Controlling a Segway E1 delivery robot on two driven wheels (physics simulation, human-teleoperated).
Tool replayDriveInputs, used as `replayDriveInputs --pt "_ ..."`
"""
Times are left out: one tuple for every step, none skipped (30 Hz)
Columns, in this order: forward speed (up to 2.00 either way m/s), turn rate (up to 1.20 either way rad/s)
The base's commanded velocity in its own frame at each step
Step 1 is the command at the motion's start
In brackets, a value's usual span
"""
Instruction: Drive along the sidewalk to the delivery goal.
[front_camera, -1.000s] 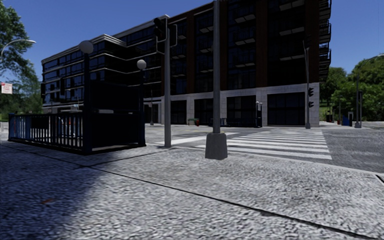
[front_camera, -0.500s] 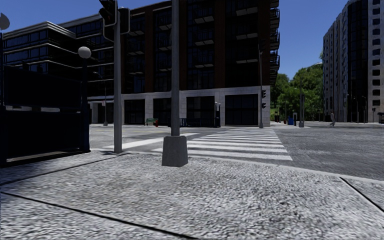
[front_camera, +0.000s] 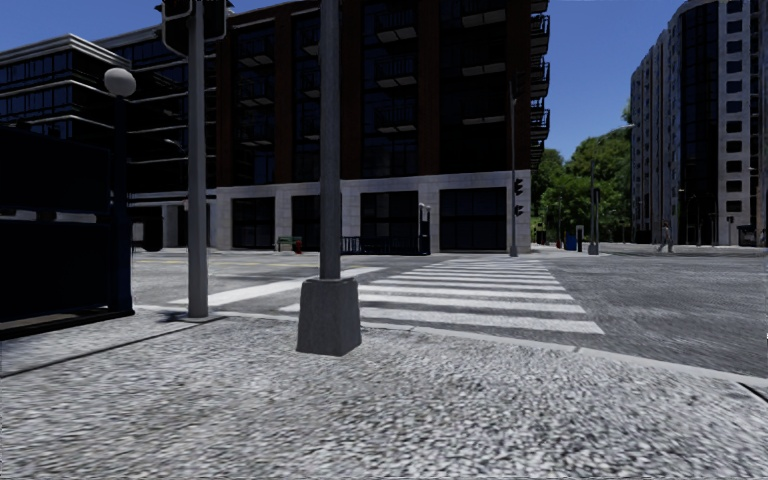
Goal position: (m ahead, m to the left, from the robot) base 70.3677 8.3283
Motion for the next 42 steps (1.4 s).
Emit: replayDriveInputs --pt "1.18 -0.42" --pt "1.18 -0.52" --pt "1.18 -0.57" --pt "1.18 -0.57" --pt "1.18 -0.58" --pt "1.18 -0.58" --pt "1.18 -0.58" --pt "1.18 -0.58" --pt "1.18 -0.58" --pt "1.18 -0.58" --pt "1.18 -0.58" --pt "1.18 -0.58" --pt "1.18 -0.54" --pt "1.18 -0.24" --pt "1.18 -0.12" --pt "1.18 -0.12" --pt "1.18 0.0" --pt "1.2 0.0" --pt "1.21 0.0" --pt "1.21 0.0" --pt "1.22 0.0" --pt "1.23 0.0" --pt "1.23 0.0" --pt "1.23 0.0" --pt "1.26 0.09" --pt "1.33 0.29" --pt "1.33 0.29" --pt "1.37 0.47" --pt "1.41 0.53" --pt "1.42 0.55" --pt "1.42 0.55" --pt "1.42 0.55" --pt "1.43 0.49" --pt "1.43 0.19" --pt "1.43 0.19" --pt "1.43 0.0" --pt "1.45 0.0" --pt "1.47 0.0" --pt "1.47 0.0" --pt "1.47 0.0" --pt "1.48 0.0" --pt "1.51 0.0"
